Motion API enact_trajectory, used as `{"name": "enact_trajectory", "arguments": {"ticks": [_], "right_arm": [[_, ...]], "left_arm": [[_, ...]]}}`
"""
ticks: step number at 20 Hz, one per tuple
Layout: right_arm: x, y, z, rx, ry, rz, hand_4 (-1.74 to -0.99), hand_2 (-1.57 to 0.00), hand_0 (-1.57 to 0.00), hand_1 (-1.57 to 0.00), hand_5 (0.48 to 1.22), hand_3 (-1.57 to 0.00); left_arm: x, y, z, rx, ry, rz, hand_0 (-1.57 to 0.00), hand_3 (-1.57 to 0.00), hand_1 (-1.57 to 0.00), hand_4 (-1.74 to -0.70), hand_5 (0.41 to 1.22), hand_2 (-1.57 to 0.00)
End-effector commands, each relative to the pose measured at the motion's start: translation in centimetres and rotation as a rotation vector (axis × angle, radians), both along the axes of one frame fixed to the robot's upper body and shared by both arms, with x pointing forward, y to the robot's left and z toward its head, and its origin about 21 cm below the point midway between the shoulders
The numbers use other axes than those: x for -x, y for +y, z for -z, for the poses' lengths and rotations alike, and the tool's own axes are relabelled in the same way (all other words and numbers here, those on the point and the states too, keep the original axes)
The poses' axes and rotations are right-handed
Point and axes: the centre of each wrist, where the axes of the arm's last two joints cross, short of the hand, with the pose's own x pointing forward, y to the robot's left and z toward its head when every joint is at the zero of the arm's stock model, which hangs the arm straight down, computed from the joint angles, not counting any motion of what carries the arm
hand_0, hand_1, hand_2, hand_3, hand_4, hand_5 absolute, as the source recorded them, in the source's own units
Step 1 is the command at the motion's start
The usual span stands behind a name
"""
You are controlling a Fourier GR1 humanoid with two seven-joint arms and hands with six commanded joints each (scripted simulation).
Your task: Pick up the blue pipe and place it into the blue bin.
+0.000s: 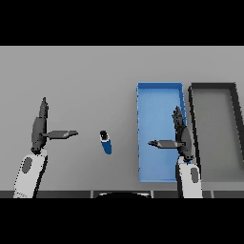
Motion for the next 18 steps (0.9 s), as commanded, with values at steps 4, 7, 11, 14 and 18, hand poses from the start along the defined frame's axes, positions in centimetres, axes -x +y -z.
{"name": "enact_trajectory", "arguments": {"ticks": [4,7,11,14,18], "right_arm": [[0.3,-0.1,0.0,0.0,-0.003,0.0,-1.21,0.0,0.0,0.0,0.594,0.0],[0.7,-1.0,-0.6,0.154,-0.066,-0.059,-1.21,0.0,0.0,0.0,0.594,0.0],[2.0,-1.4,-1.4,0.333,-0.116,-0.148,-1.192,0.0,0.0,0.0,0.587,0.0],[2.1,-1.1,-1.5,0.357,-0.098,-0.156,-1.187,0.0,0.0,0.0,0.585,0.0],[2.2,-1.1,-1.3,0.341,-0.084,-0.164,-1.194,0.0,0.0,0.0,0.579,0.0]], "left_arm": [[0.2,0.0,0.0,-0.001,-0.011,0.003,0.0,0.0,0.0,-0.97,0.594,0.0],[0.6,0.5,-0.3,-0.071,-0.011,0.163,0.0,0.0,0.0,-0.97,0.594,0.0],[1.0,3.3,-0.9,-0.168,0.027,0.364,0.0,0.0,0.0,-0.97,0.596,0.0],[1.4,3.0,-1.2,-0.174,0.008,0.422,0.0,0.0,0.0,-0.97,0.593,0.0],[2.7,1.9,-1.7,-0.174,0.014,0.584,0.0,0.0,0.0,-0.98,0.578,0.0]]}}
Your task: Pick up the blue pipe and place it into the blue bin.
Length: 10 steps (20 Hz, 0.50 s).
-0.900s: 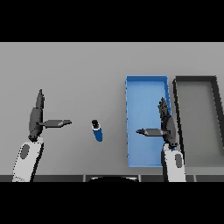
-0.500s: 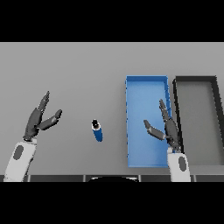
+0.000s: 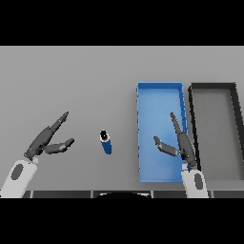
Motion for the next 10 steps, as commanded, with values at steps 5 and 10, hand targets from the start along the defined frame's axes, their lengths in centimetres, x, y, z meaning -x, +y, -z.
{"name": "enact_trajectory", "arguments": {"ticks": [5,10], "right_arm": [[-0.1,-0.1,-0.8,-0.022,-0.023,-0.003,-1.229,0.0,0.0,0.0,0.576,0.0],[-0.4,0.0,-0.7,-0.008,-0.016,-0.007,-1.213,0.0,0.0,0.0,0.571,0.0]], "left_arm": [[2.0,-2.8,-0.5,-0.093,0.124,0.122,0.0,0.0,0.0,-1.03,0.496,0.0],[2.8,-6.2,1.2,-0.12,0.16,0.236,0.0,0.0,0.0,-1.1,0.466,0.0]]}}
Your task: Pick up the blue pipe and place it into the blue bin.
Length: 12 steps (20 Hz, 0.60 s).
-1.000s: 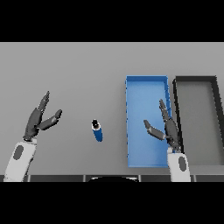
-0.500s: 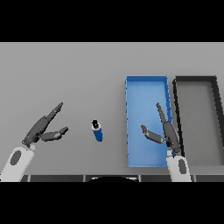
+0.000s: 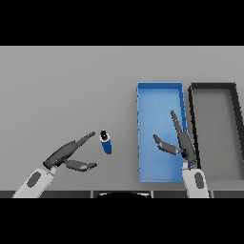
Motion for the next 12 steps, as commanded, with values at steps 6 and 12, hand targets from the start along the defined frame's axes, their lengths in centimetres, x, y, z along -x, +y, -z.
{"name": "enact_trajectory", "arguments": {"ticks": [6,12], "right_arm": [[0.4,0.1,-0.2,-0.019,0.004,0.001,-1.209,0.0,0.0,0.0,0.556,0.0],[0.7,0.0,0.4,-0.025,-0.001,-0.004,-1.2,0.0,0.0,0.0,0.549,0.0]], "left_arm": [[-1.2,-3.9,1.7,0.065,-0.03,0.032,0.0,0.0,0.0,-1.15,0.486,0.0],[-2.6,-6.2,3.9,0.123,0.011,-0.012,0.0,0.0,0.0,-1.14,0.495,0.0]]}}
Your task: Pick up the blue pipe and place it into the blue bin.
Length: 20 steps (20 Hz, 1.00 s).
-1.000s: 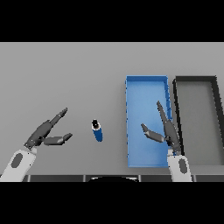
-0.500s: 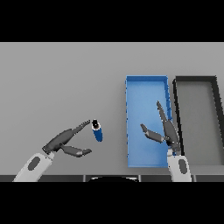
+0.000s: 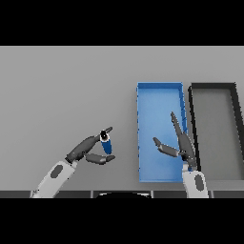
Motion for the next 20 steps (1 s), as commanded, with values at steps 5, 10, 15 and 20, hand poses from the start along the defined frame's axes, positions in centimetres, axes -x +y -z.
{"name": "enact_trajectory", "arguments": {"ticks": [5,10,15,20], "right_arm": [[-0.1,-0.3,-0.5,0.0,0.005,0.017,-1.195,0.0,0.0,0.0,0.548,0.0],[0.0,-0.3,-0.3,-0.001,-0.002,0.013,-1.196,0.0,0.0,0.0,0.56,0.0],[0.0,-0.4,-0.3,0.013,-0.001,0.016,-1.182,0.0,0.0,0.0,0.562,0.0],[-0.2,-0.4,-0.3,0.013,0.009,0.023,-1.176,0.0,0.0,0.0,0.559,0.0]], "left_arm": [[-0.5,-1.4,1.6,0.016,-0.041,-0.013,0.0,0.0,0.0,-1.1,0.517,-0.02],[-1.0,-3.2,1.8,0.155,0.037,-0.001,-0.04,-0.35,-0.25,-1.27,0.675,-0.42],[-0.3,-4.4,1.9,0.22,0.023,-0.002,-0.98,-1.11,-1.1,-1.55,1.042,-1.16],[0.2,-4.9,1.8,0.207,-0.009,0.025,-1.38,-1.41,-1.42,-1.54,1.162,-1.44]]}}
